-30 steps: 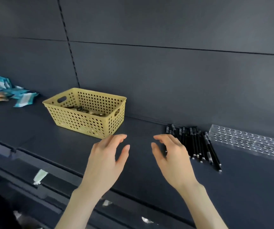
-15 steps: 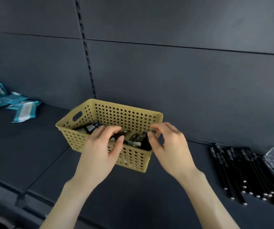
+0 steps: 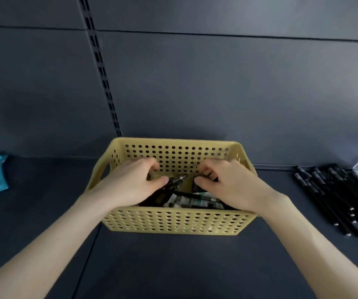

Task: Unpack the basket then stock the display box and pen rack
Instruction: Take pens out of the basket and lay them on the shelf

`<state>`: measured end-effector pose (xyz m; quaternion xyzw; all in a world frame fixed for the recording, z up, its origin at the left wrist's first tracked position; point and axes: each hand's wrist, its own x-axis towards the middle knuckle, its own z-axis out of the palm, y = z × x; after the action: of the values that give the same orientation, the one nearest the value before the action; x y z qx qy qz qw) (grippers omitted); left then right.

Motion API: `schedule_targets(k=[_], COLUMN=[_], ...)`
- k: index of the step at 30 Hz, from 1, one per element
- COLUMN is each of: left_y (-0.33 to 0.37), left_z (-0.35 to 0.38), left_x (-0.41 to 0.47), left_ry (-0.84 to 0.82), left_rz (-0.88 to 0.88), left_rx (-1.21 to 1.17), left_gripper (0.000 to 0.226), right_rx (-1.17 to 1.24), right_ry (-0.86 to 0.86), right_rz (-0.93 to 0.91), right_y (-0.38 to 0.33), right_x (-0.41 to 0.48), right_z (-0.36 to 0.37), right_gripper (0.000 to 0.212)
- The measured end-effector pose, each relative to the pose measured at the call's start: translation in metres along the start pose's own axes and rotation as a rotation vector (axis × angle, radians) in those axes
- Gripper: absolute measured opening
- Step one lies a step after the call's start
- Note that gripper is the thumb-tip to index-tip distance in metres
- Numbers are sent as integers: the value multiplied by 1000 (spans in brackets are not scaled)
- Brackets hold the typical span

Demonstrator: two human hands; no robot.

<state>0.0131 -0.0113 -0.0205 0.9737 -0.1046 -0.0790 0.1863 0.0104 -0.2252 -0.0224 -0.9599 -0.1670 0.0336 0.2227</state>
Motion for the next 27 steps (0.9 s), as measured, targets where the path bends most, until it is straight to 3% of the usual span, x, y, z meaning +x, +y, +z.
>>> schedule_targets(k=[4,8,14,18,23,25,27], left_y=[-23,-29,-20,-19,-19,-15,-12], left_z=[0,5,13,21,24,27,30], left_x=[21,30,43,49,60,64,67], left_ry=[-203,-351,-350,-264,-232,-248,-290], left_rz=[-72,-89,-116,-276,-419,-423,-434], left_rx=[269,293,71,-224,-427,-446,-428], left_gripper=[76,83,87,95,76,74,76], right_rx=[-63,-128,-1,60,294,459,520], right_ry=[-152,-278,-388,-421,-417,-394,-399], right_rz=[74,155,261,363,502,562,584], right_y=[0,5,9,10,11,11,14], right_x=[19,28,42,50,64,70,75], right_z=[5,9,12,12,17,22,26], right_gripper=[36,47,63,39,26,48,58])
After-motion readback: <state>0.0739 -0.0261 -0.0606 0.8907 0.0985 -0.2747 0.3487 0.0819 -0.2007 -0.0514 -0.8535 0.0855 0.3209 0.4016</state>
